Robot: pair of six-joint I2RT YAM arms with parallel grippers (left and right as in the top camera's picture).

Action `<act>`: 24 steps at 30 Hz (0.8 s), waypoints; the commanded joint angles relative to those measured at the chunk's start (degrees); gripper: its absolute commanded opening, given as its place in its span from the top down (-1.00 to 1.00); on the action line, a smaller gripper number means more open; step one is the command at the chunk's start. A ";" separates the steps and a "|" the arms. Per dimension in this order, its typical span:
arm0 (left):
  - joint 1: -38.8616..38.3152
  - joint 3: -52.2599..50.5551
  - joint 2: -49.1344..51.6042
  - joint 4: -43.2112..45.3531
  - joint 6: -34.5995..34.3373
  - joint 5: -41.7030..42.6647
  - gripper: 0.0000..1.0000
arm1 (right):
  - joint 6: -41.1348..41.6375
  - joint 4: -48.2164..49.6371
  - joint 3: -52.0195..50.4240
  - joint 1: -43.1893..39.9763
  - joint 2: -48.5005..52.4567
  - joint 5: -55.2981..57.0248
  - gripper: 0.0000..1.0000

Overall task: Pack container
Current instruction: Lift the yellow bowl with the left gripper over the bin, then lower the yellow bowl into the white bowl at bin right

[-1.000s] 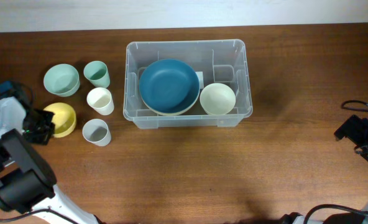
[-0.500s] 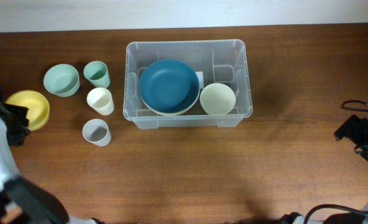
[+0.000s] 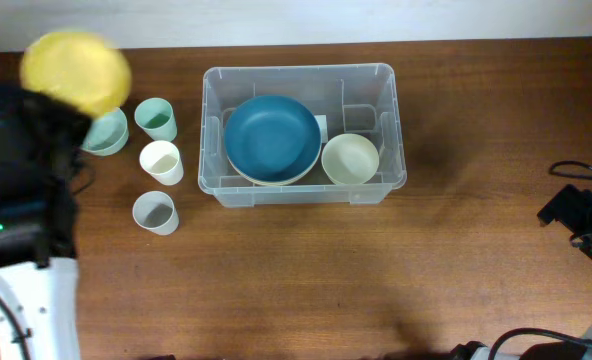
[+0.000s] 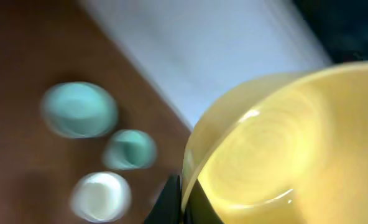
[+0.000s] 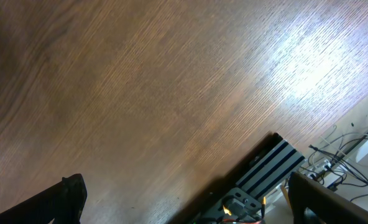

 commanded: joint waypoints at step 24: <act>-41.81 0.39 33.29 26.47 9.70 -0.48 0.97 | -0.15 -0.02 -0.22 -0.37 0.15 -0.13 -0.98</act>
